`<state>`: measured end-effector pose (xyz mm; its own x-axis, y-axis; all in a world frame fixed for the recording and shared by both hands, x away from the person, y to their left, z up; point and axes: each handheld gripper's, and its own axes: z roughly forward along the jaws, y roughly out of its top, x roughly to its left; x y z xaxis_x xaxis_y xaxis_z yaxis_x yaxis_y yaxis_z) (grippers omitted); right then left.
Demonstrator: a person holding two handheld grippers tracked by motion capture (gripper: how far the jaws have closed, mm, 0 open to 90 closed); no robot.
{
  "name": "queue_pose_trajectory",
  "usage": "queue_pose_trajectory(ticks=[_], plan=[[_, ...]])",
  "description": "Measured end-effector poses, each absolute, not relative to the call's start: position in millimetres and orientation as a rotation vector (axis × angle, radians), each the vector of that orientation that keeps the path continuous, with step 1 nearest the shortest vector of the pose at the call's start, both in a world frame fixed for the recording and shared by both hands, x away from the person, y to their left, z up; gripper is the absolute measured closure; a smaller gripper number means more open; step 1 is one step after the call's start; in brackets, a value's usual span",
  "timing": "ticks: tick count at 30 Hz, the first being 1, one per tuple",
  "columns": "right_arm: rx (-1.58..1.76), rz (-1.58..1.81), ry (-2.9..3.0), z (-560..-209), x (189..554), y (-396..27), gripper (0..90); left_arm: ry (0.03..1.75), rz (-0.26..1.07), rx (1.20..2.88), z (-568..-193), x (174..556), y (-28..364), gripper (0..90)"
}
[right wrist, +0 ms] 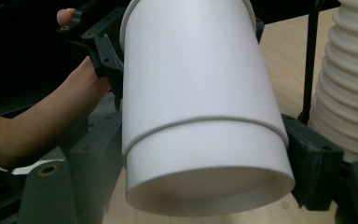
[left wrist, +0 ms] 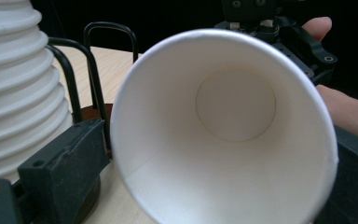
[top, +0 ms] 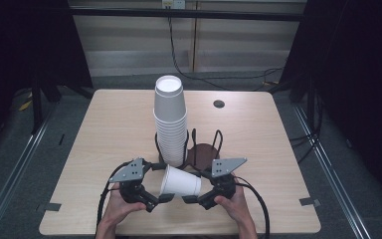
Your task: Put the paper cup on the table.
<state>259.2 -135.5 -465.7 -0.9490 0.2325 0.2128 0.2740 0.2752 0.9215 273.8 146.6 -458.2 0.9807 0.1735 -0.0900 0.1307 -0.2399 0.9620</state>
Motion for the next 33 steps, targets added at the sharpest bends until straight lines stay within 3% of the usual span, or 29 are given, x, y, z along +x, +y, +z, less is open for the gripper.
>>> queue_pose_trajectory(ticks=[15, 33], plan=[[-0.466, -1.789, -2.474, -465.8, 259.3, -133.8, 22.9, 0.227, -0.04, 1.803, -458.6, 276.4, 140.7, 4.4], [-0.437, -1.803, -2.459, -467.5, 260.3, -135.8, 22.6, 0.213, -0.046, 1.781, -455.6, 275.2, 142.8, 9.3]])
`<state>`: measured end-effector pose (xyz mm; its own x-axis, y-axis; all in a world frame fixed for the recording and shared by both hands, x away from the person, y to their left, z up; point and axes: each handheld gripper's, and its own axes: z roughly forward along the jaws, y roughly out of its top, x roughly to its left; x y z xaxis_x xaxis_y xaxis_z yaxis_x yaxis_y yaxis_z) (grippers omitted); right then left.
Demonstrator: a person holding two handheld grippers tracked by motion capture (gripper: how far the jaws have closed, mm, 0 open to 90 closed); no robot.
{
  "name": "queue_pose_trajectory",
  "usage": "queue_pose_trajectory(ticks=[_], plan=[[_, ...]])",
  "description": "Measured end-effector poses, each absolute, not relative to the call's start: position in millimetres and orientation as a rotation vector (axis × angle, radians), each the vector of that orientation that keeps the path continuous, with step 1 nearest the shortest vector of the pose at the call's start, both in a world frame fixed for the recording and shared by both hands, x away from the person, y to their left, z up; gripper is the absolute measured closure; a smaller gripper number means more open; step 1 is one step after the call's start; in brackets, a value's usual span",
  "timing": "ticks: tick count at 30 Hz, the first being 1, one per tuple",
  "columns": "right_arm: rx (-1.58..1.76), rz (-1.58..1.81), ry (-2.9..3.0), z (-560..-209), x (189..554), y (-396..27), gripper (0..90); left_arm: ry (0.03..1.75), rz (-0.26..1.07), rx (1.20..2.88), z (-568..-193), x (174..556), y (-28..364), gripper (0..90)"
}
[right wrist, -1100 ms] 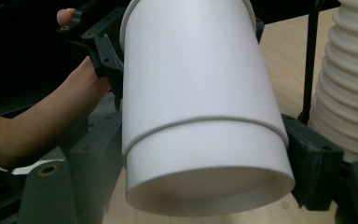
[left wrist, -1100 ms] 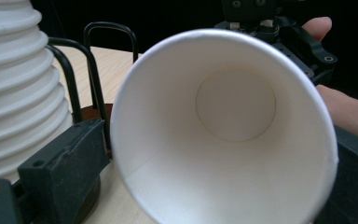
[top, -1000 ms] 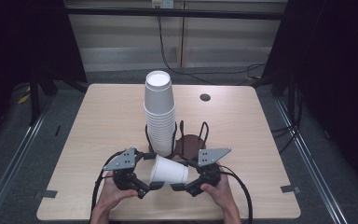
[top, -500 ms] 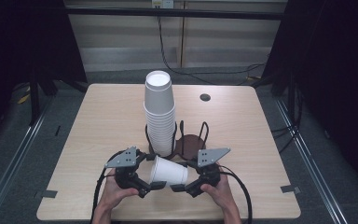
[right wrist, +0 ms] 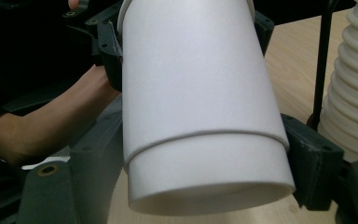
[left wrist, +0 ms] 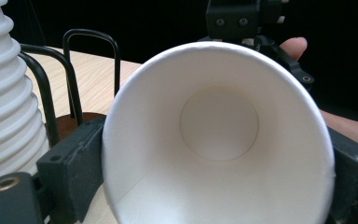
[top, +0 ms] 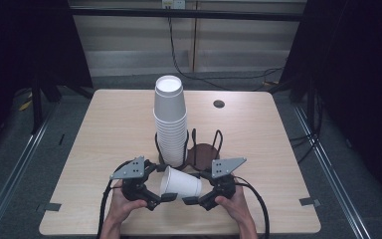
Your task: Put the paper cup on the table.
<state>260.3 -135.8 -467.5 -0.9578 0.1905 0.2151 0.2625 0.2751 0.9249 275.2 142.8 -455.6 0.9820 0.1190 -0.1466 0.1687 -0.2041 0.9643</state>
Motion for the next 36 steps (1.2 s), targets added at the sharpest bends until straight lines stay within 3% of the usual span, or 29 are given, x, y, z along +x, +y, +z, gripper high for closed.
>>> queue_pose_trajectory(ticks=[9, 12, 36], plan=[[-0.471, -1.835, -2.464, -469.8, 259.5, -135.9, 19.8, 0.232, -0.047, 1.78, -456.1, 276.3, 142.0, 11.2], [-0.496, -1.861, -2.457, -471.3, 258.8, -138.0, 13.9, 0.232, -0.036, 1.793, -455.6, 276.3, 141.9, 11.3], [-0.901, -2.138, -2.502, -469.4, 238.7, -168.8, 13.1, 0.362, 0.044, 1.876, -450.7, 280.1, 163.3, 10.7]])
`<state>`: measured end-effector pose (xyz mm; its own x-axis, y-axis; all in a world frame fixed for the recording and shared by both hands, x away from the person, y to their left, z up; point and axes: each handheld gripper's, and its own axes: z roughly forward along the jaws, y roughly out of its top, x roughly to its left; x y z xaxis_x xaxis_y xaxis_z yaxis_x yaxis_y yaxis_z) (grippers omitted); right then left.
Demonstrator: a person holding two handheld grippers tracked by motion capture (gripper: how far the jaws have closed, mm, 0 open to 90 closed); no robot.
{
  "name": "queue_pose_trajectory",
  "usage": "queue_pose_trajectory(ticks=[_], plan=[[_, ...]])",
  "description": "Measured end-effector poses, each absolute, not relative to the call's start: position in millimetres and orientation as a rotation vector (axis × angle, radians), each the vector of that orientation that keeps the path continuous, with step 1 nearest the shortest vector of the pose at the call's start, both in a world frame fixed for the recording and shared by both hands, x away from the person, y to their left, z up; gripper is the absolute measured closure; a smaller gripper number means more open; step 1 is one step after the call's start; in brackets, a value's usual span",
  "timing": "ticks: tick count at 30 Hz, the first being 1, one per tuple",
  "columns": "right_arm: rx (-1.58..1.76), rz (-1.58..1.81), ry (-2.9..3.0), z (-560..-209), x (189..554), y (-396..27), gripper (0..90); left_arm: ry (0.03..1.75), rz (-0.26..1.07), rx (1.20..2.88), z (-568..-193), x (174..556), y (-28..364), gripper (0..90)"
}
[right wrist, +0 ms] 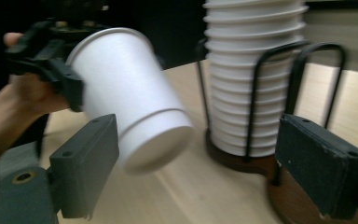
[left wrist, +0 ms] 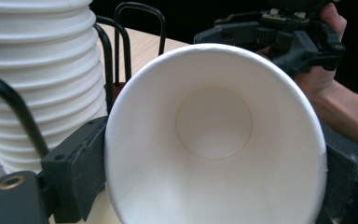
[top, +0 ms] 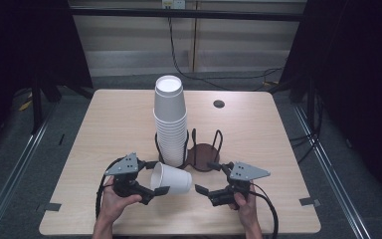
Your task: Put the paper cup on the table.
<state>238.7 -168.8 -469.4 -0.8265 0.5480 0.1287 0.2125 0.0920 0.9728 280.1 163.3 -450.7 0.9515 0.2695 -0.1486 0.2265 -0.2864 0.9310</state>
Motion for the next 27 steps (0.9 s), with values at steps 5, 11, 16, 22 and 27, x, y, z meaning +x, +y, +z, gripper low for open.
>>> queue_pose_trajectory(ticks=[5, 11, 16, 22, 27], plan=[[0.811, 1.766, 2.027, -475.8, 234.4, -180.7, 13.1, 0.353, 0.054, 1.908, -449.3, 280.0, 167.1, 10.5], [0.876, 1.686, 1.88, -484.1, 227.0, -190.5, 12.9, 0.36, 0.084, 1.939, -444.4, 280.8, 171.3, 10.3], [0.933, 1.665, 1.791, -493.5, 223.8, -196.1, 13.0, 0.373, 0.113, 1.964, -441.2, 281.8, 177.7, 10.2], [0.965, 1.636, 1.726, -505.1, 222.2, -199.7, 13.0, 0.405, 0.141, 2.004, -441.1, 283.4, 186.5, 10.2], [0.965, 1.582, 1.672, -508.9, 221.0, -200.1, 12.7, 0.426, 0.163, 2.036, -440.0, 284.8, 190.2, 10.2]])
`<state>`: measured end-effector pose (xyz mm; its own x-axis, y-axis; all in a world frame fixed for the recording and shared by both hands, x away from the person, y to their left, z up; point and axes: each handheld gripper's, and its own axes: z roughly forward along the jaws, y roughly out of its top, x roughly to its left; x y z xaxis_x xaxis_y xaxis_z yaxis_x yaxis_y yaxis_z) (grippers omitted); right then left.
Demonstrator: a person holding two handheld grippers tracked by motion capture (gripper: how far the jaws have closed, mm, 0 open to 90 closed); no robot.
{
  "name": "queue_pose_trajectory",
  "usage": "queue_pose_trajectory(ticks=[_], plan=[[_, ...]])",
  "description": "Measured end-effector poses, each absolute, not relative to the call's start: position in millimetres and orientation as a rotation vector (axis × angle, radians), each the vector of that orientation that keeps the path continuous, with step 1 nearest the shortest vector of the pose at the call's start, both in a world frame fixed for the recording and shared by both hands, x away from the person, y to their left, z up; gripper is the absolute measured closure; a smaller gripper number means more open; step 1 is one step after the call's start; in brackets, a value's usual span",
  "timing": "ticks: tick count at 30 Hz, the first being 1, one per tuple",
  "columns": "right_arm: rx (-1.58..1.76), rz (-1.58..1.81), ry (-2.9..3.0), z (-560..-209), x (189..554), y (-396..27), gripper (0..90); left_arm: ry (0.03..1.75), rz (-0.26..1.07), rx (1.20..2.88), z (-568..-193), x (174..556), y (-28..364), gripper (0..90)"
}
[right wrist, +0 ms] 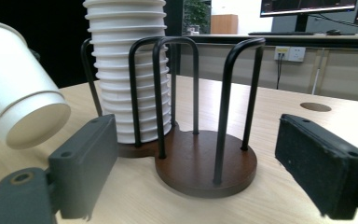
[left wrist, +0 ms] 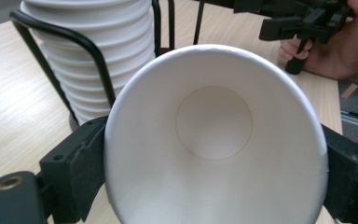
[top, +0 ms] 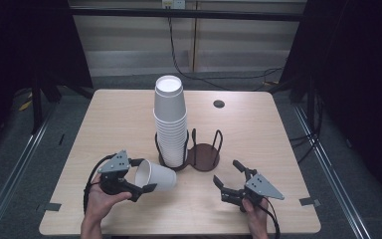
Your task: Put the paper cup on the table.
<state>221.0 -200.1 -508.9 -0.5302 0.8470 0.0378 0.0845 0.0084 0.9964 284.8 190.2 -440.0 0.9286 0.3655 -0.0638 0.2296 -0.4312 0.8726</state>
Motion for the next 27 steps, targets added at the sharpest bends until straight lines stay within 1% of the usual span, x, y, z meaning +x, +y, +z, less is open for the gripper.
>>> queue_pose_trajectory(ticks=[11, 16, 20, 26, 27], plan=[[0.929, 1.621, 1.634, -510.6, 216.6, -202.3, 12.9, 0.522, 0.225, 2.054, -431.7, 290.1, 207.7, 10.2], [0.919, 1.624, 1.619, -511.2, 215.2, -202.1, 12.9, 0.56, 0.228, 2.051, -432.5, 294.9, 212.1, 9.9], [0.908, 1.626, 1.614, -511.4, 214.5, -202.5, 12.9, 0.61, 0.241, 2.084, -432.0, 299.5, 215.8, 9.9], [0.909, 1.625, 1.615, -511.4, 214.6, -202.5, 12.8, 0.621, 0.238, 2.075, -426.9, 302.2, 221.6, 9.9], [0.908, 1.626, 1.615, -511.4, 214.6, -202.6, 12.7, 0.618, 0.254, 2.076, -425.1, 303.1, 223.3, 10.0]])
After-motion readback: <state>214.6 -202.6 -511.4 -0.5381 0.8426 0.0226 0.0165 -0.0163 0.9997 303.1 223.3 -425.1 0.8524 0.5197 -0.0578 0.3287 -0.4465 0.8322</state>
